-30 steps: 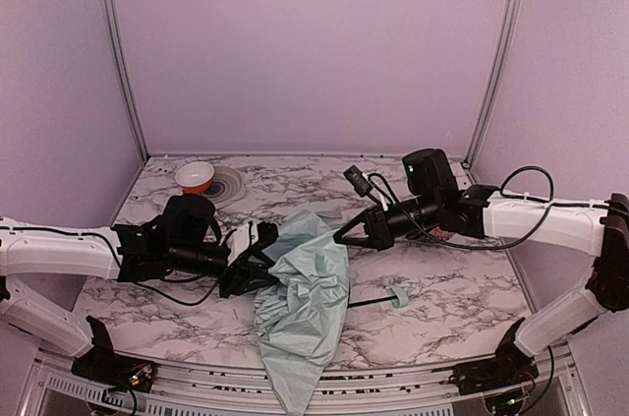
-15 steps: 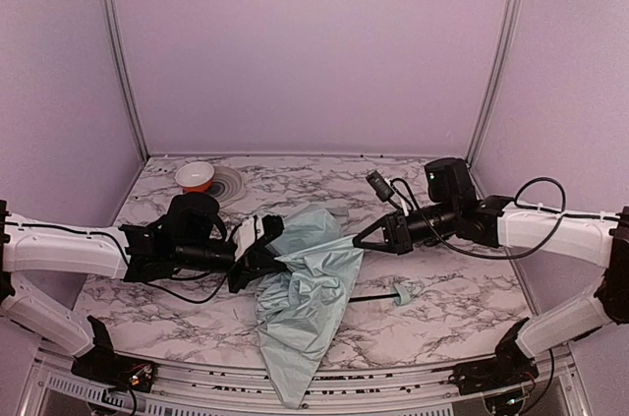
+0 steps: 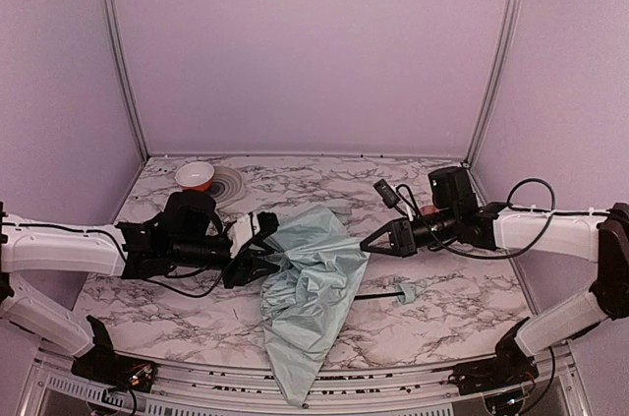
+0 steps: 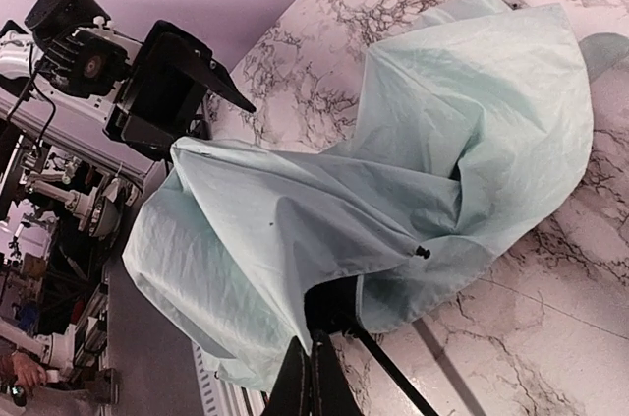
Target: Put away the umbrella
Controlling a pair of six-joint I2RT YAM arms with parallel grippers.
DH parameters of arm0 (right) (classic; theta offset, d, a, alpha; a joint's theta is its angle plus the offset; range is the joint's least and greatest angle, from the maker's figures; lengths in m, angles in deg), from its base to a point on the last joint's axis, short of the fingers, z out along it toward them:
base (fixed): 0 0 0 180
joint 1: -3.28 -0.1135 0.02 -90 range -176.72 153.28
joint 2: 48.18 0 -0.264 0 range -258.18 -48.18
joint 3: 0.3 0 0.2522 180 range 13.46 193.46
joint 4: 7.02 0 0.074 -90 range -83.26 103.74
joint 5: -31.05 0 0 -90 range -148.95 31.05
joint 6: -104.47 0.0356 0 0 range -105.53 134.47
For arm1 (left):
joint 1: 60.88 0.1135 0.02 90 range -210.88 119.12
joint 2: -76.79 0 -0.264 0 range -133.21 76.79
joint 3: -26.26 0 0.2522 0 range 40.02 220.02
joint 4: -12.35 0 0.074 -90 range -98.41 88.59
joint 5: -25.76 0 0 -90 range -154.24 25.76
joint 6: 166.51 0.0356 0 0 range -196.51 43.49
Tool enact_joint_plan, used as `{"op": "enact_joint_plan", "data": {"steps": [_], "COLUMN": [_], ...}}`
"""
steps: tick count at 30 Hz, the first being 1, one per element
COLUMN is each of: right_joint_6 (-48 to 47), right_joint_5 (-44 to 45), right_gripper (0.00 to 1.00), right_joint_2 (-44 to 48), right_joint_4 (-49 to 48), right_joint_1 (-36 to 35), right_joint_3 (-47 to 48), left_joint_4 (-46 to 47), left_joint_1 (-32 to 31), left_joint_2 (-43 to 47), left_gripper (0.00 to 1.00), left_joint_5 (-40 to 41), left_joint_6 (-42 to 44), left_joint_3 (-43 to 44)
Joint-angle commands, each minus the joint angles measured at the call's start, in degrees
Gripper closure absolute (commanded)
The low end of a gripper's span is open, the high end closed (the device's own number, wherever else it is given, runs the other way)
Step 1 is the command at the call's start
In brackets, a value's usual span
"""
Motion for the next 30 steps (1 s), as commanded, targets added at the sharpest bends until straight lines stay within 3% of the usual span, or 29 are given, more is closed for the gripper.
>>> {"op": "enact_joint_plan", "data": {"steps": [1,4,8,11,16,18,24,30], "right_joint_6": [3.2,5.7,7.7,8.8,9.2,8.6,12.8,14.2], "right_joint_5": [3.2,5.5,9.1,13.0,11.2,10.5,9.3,13.1], "right_gripper": [1.00,1.00,1.00,0.97,0.59,0.51,0.35,0.37], "right_joint_2": [-1.1,-0.8,-0.3,0.1,2.6,5.3,12.0,5.4], "right_joint_4": [-3.4,-5.2,-6.0,-3.7,0.6,1.8,-4.1,-17.0], "right_joint_1": [-0.8,-1.1,-1.5,-1.6,-1.8,-2.7,-8.5,-12.0], "right_joint_3": [2.9,2.9,3.5,4.7,3.5,0.7,-9.4,-12.2], "left_joint_4": [-1.8,-2.0,-3.6,-4.2,-4.3,-4.3,-5.3,-5.0], "left_joint_1": [0.7,0.6,-1.5,-3.0,-4.5,-4.5,-4.5,-4.5], "left_joint_2": [7.0,11.1,7.5,1.5,-4.0,-4.8,-5.1,-5.0], "left_gripper": [0.49,0.44,0.73,0.77,0.67,0.64,0.58,0.52], "left_joint_5": [2.0,-5.5,-11.9,-12.8,-8.1,-6.8,-7.2,-5.5], "left_joint_6": [1.1,3.1,-0.5,-2.8,-1.9,-1.6,-1.4,-1.2], "left_joint_3": [1.7,2.1,5.6,8.4,12.2,12.4,11.4,10.2]}}
